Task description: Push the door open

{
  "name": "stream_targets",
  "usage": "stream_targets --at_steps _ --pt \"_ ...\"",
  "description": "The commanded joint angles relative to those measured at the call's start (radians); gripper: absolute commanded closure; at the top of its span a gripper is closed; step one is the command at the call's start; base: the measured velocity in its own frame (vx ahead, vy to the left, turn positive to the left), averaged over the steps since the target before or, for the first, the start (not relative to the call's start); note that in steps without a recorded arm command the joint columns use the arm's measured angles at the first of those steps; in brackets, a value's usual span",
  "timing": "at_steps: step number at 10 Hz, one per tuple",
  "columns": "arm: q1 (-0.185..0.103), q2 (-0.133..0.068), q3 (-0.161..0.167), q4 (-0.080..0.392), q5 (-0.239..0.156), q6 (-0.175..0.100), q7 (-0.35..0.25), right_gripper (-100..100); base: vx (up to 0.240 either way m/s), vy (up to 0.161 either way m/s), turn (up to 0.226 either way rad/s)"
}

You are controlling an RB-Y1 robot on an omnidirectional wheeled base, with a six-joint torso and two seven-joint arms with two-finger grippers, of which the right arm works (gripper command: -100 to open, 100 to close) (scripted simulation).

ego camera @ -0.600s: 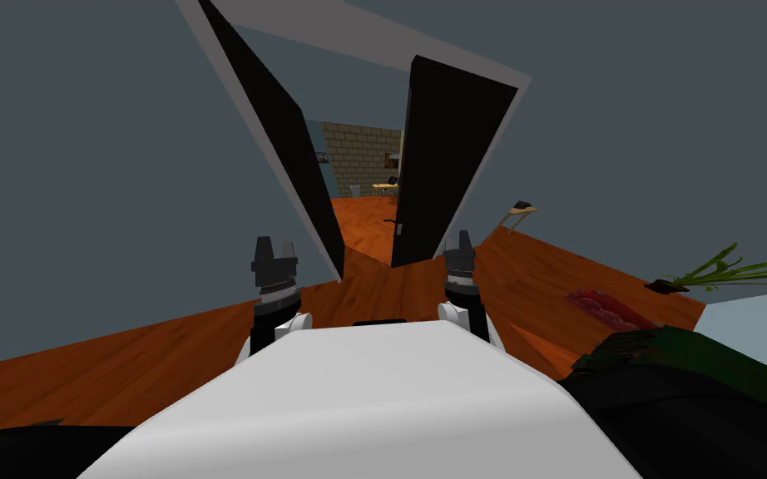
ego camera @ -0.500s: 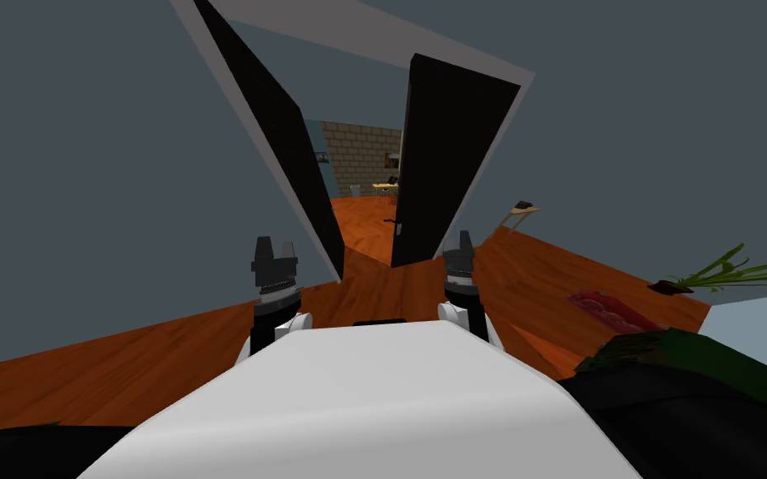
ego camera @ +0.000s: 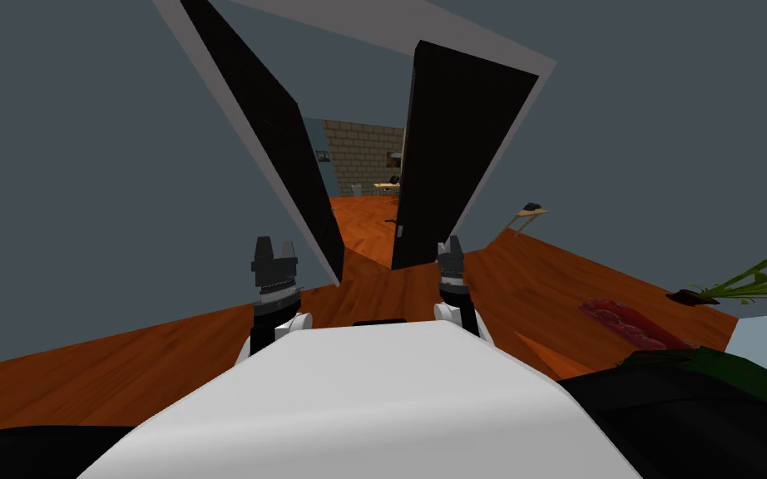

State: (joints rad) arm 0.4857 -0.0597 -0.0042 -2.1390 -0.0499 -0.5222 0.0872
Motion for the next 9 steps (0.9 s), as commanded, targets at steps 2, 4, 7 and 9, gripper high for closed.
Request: stream_targets --at_steps 2,4,7,9 --pt "-0.013 -0.005 0.007 0.053 0.001 -0.01 -0.006 -100 0.093 -0.039 0.028" --pt "-0.024 -0.008 0.013 0.098 0.002 -0.019 -0.011 -100 0.095 -0.036 0.033" --pt "-0.043 -0.013 0.023 0.171 0.003 -0.034 -0.019 -100 0.099 -0.043 0.031" --pt "-0.056 -0.016 0.03 0.225 0.004 -0.044 -0.025 -100 0.097 -0.025 0.035"
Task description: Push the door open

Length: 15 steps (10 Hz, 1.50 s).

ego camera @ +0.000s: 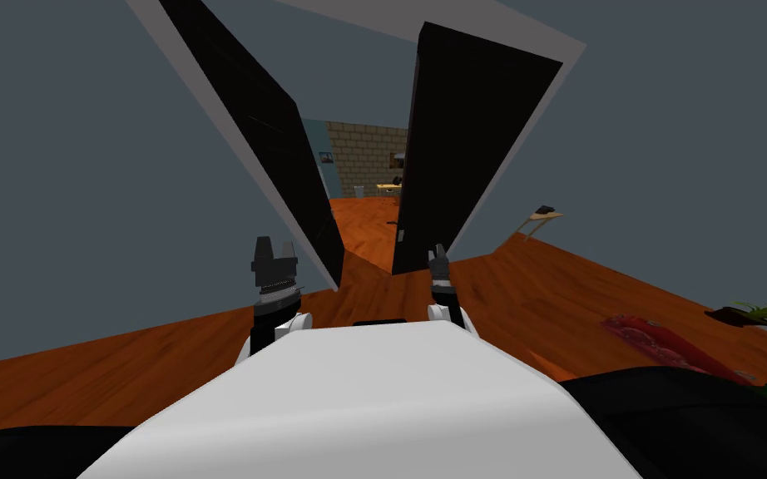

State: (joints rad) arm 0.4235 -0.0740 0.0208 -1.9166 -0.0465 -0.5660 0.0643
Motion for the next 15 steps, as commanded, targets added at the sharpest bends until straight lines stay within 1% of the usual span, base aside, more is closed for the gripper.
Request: stream_targets --at_steps 1,10,11,13,14,15 --pt "-0.001 -0.003 0.008 0.03 0.001 -0.006 -0.005 -100 0.083 -0.045 0.033" --pt "-0.065 -0.012 0.043 0.285 0.005 -0.059 -0.035 -100 0.096 -0.052 0.04" --pt "-0.065 -0.012 0.043 0.292 0.005 -0.059 -0.035 -100 0.067 -0.036 0.014" --pt "-0.08 -0.014 0.051 0.348 0.006 -0.07 -0.041 -100 0.069 -0.023 0.032" --pt "-0.08 -0.014 0.051 0.352 0.006 -0.07 -0.041 -100 0.049 -0.028 0.016" --pt "-0.087 -0.014 0.055 0.381 0.007 -0.076 -0.044 -100 0.046 -0.03 0.023"
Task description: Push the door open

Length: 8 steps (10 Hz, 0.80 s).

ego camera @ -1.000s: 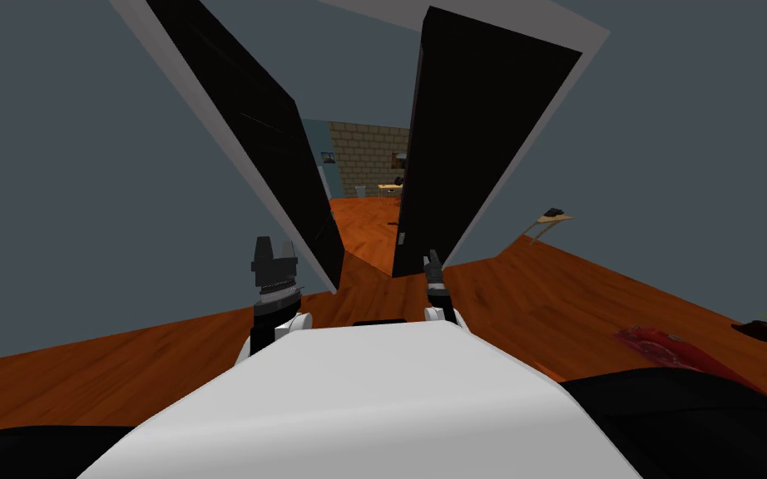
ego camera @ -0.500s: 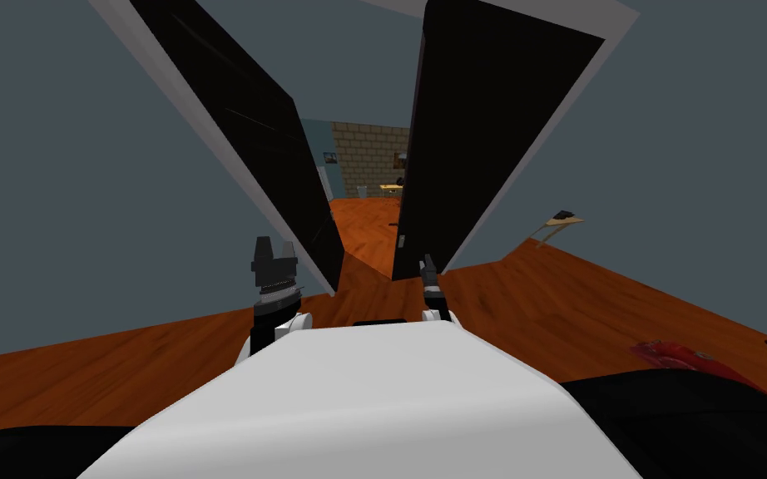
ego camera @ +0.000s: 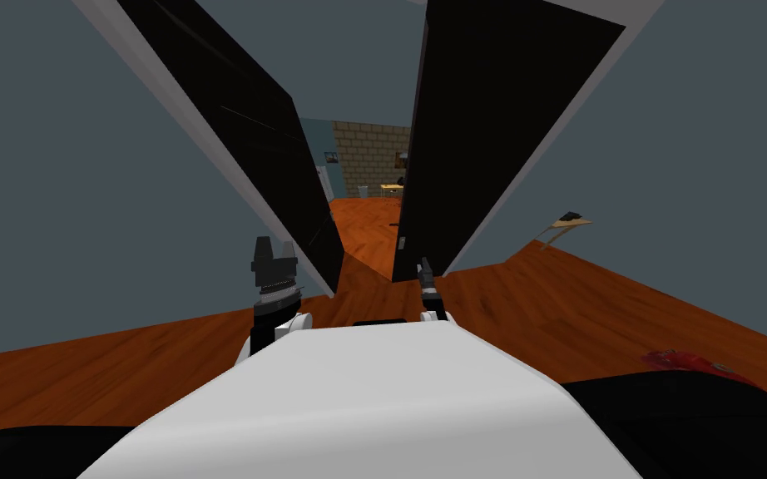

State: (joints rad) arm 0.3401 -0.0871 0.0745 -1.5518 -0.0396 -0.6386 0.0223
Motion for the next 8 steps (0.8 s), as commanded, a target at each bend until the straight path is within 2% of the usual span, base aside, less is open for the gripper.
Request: stream_targets --at_steps 1,8 --pt "-0.011 -0.001 0.005 0.045 0.0 -0.009 -0.006 -100 0.076 -0.048 0.034" --pt "-0.059 -0.002 0.031 0.237 0.004 -0.048 -0.027 -100 0.096 -0.052 0.037"
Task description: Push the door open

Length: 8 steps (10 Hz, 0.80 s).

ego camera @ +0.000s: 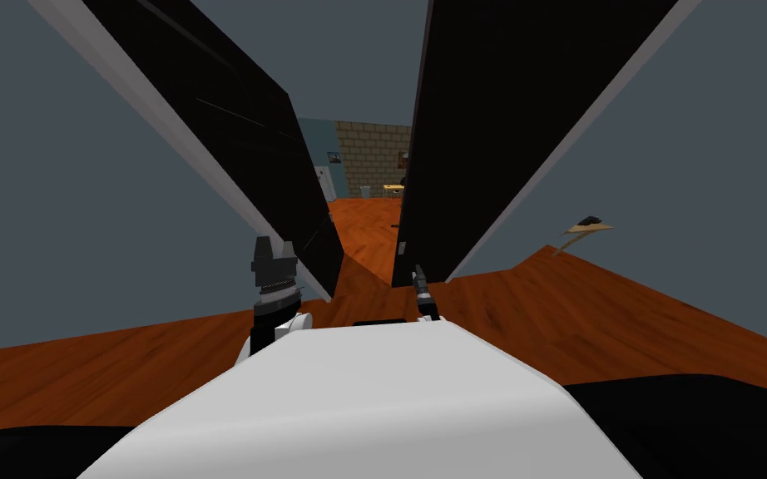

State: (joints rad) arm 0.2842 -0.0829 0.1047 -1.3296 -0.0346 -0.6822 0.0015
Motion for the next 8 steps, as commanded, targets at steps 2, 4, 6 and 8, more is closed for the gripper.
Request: stream_targets --at_steps 2,4,6,8 --pt "-0.015 -0.005 0.007 0.064 0.0 -0.014 -0.012 -100 0.092 -0.048 0.033" --pt "-0.026 -0.004 0.013 0.109 0.0 -0.023 -0.017 -100 0.091 -0.05 0.032" --pt "-0.031 -0.004 0.016 0.131 0.001 -0.028 -0.019 -100 0.057 -0.026 0.014" --pt "-0.05 -0.002 0.026 0.205 0.002 -0.042 -0.027 -100 0.119 -0.06 0.043"
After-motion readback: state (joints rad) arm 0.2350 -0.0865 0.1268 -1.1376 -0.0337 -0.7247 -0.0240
